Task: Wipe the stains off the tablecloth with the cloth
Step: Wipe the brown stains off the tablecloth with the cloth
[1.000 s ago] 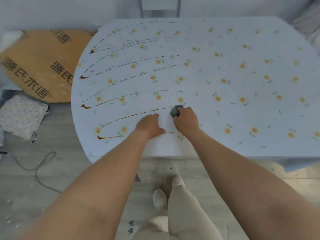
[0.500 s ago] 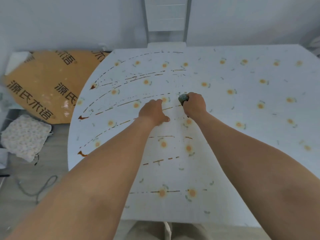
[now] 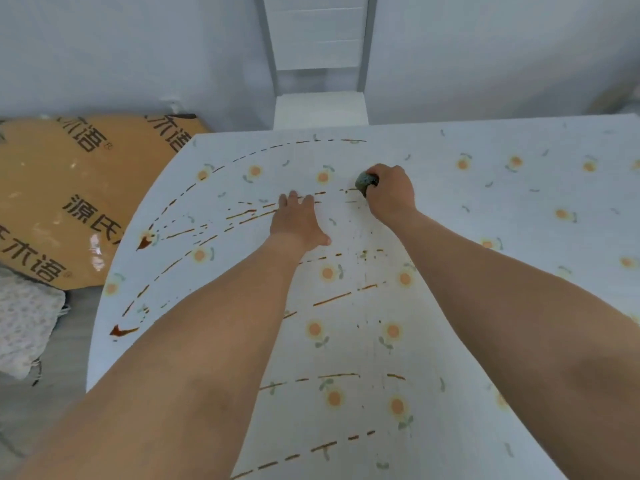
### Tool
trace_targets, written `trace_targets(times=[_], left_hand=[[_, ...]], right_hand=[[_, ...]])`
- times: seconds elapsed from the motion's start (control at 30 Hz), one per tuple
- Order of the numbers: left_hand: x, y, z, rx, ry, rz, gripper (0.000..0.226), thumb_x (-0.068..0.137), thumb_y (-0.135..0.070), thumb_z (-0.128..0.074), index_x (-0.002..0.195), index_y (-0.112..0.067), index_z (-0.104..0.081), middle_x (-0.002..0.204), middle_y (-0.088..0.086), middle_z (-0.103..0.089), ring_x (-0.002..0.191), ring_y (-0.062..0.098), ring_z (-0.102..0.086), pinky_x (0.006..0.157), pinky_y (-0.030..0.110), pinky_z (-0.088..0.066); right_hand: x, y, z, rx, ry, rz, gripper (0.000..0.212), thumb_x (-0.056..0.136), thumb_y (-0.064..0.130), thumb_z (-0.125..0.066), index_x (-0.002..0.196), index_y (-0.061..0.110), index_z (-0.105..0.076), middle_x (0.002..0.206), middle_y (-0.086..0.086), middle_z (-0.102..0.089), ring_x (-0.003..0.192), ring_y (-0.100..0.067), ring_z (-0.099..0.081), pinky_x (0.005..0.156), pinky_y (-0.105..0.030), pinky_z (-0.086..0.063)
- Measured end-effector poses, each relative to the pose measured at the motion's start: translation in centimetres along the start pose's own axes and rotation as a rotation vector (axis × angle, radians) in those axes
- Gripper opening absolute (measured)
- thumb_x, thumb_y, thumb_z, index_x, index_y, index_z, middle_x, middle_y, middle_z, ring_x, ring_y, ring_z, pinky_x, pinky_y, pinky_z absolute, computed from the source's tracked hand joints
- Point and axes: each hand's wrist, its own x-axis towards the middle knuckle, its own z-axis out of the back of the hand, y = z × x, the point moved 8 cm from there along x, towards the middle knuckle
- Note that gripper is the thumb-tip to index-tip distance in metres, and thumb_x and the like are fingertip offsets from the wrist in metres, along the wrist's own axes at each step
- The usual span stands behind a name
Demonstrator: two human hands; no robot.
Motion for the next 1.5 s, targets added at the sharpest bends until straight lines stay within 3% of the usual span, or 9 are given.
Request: trace_targets(times=[0.2, 0.5, 0.7, 0.8, 1.0, 1.13, 1.23, 1.4, 1.5], left_hand=[[6.3, 0.2, 0.7, 0.100, 0.004, -0.024, 0.137, 0.063, -0.063, -0.083, 0.159, -0.022, 0.006, 0.165, 0.009, 0.018, 0.151, 0.032, 0.017, 0.121, 0.059, -0.007], [8.4, 0.7, -0.3, 0.092, 0.043, -0.043, 0.140, 0.061, -0.065, -0.082, 0.159, -0.021, 0.006, 0.165, 0.008, 0.017, 0.152, 0.030, 0.015, 0.118, 0.065, -0.007], [8.3, 1.0, -0.4, 0.103, 0.013, -0.048, 0.138, 0.062, -0.069, -0.079, 0.159, -0.022, 0.007, 0.165, 0.007, 0.017, 0.152, 0.028, 0.015, 0.118, 0.065, -0.006], [8.3, 1.0, -0.4, 0.089, 0.017, -0.053, 0.138, 0.062, -0.069, -0.079, 0.159, -0.021, 0.007, 0.165, 0.008, 0.018, 0.152, 0.028, 0.015, 0.118, 0.065, -0.005], [8.4, 1.0, -0.5, 0.092, 0.035, -0.045, 0.139, 0.061, -0.068, -0.080, 0.159, -0.021, 0.008, 0.165, 0.007, 0.019, 0.152, 0.029, 0.016, 0.118, 0.065, -0.005], [8.3, 1.1, -0.3, 0.059, 0.010, -0.042, 0.139, 0.060, -0.069, -0.081, 0.159, -0.023, 0.004, 0.165, 0.007, 0.016, 0.152, 0.027, 0.015, 0.118, 0.065, -0.005], [8.2, 1.1, -0.3, 0.061, 0.006, -0.043, 0.139, 0.059, -0.069, -0.081, 0.159, -0.024, 0.004, 0.166, 0.006, 0.016, 0.152, 0.027, 0.015, 0.118, 0.065, -0.004], [7.6, 1.2, -0.4, 0.084, 0.026, -0.049, 0.135, 0.066, -0.069, -0.076, 0.159, -0.018, 0.007, 0.165, 0.008, 0.017, 0.152, 0.028, 0.015, 0.120, 0.060, -0.003], [5.1, 1.3, -0.7, 0.152, -0.035, -0.060, 0.126, 0.075, -0.070, -0.068, 0.158, -0.010, 0.005, 0.166, 0.014, 0.008, 0.153, 0.031, 0.008, 0.123, 0.052, -0.004]], right_hand=[[7.4, -1.5, 2.6, 0.002, -0.303, -0.044, 0.033, 0.089, 0.004, -0.042, 0.113, 0.011, -0.063, 0.113, -0.014, -0.047, 0.086, -0.027, -0.050, 0.075, -0.029, -0.040], [13.0, -1.5, -2.2, -0.118, -0.279, -0.091, 0.029, 0.087, 0.003, -0.042, 0.111, 0.002, -0.058, 0.138, -0.014, -0.040, 0.113, -0.033, -0.046, 0.090, -0.032, -0.040], [11.6, 8.1, -9.5, -0.237, 0.047, 0.413, 0.032, 0.087, 0.008, -0.052, 0.116, 0.012, -0.065, 0.132, -0.015, -0.044, 0.107, -0.035, -0.052, 0.090, -0.035, -0.046], [9.2, 5.0, -8.4, -0.347, 0.078, 0.541, 0.031, 0.087, 0.008, -0.053, 0.117, 0.011, -0.062, 0.123, -0.016, -0.047, 0.105, -0.035, -0.050, 0.088, -0.038, -0.048], [11.7, -4.7, -1.0, -0.123, -0.272, -0.192, 0.029, 0.080, 0.004, -0.045, 0.101, 0.004, -0.065, 0.128, -0.015, -0.044, 0.097, -0.036, -0.054, 0.081, -0.030, -0.042], [7.4, 4.5, -8.2, -0.142, -0.038, 0.311, 0.023, 0.082, 0.005, -0.055, 0.100, 0.007, -0.069, 0.122, -0.015, -0.051, 0.095, -0.034, -0.056, 0.079, -0.028, -0.045], [4.0, 4.7, -8.4, -0.236, 0.094, 0.580, 0.028, 0.086, 0.006, -0.057, 0.113, 0.008, -0.067, 0.118, -0.018, -0.052, 0.098, -0.036, -0.055, 0.082, -0.039, -0.051], [4.9, -6.5, -0.7, -0.141, -0.209, -0.020, 0.030, 0.087, 0.005, -0.046, 0.110, 0.004, -0.065, 0.120, -0.016, -0.047, 0.094, -0.035, -0.052, 0.086, -0.033, -0.044], [4.3, -5.1, -1.9, -0.044, -0.272, -0.190, 0.030, 0.087, 0.003, -0.041, 0.109, 0.003, -0.061, 0.128, -0.011, -0.044, 0.096, -0.028, -0.049, 0.088, -0.035, -0.045]])
